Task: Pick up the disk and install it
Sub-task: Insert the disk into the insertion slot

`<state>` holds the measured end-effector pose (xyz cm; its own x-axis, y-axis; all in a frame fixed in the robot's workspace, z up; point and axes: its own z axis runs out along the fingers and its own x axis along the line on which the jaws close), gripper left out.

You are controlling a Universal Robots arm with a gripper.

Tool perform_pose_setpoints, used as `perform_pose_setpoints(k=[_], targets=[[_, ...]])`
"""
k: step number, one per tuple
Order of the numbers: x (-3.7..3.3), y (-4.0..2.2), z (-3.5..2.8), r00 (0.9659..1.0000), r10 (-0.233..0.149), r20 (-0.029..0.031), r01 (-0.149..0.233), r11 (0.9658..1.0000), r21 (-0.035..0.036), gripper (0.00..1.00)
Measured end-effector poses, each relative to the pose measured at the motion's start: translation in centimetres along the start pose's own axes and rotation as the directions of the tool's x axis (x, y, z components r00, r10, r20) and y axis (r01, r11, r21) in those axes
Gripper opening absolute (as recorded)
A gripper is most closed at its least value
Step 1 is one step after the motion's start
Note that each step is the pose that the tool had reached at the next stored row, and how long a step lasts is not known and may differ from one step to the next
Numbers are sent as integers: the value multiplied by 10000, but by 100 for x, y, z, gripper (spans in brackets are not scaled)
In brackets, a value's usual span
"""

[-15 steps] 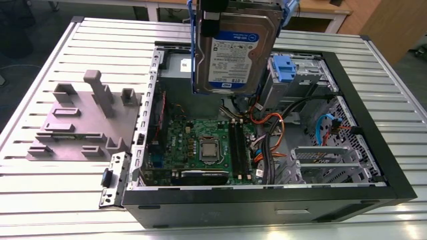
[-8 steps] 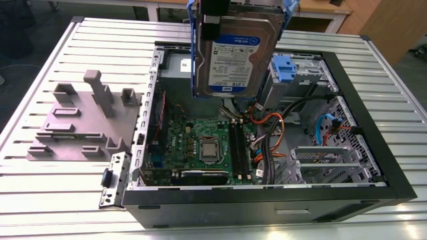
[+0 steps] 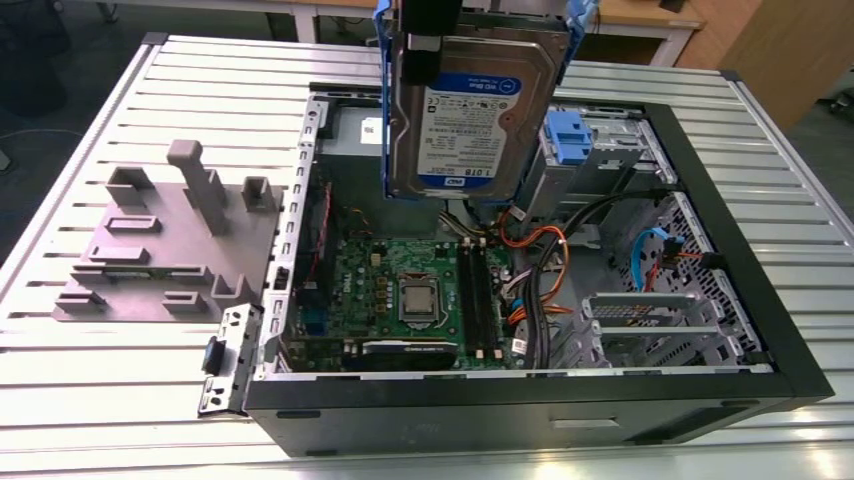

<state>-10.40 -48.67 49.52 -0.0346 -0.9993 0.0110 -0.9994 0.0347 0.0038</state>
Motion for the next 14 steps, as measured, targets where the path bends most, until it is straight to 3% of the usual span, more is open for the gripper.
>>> perform_pose_setpoints(k=[6, 14], targets=[[26, -2, 1, 10000, -1, -1, 1, 10000, 0, 36], [184, -7, 11, 10000, 0, -2, 0, 10000, 0, 36]])
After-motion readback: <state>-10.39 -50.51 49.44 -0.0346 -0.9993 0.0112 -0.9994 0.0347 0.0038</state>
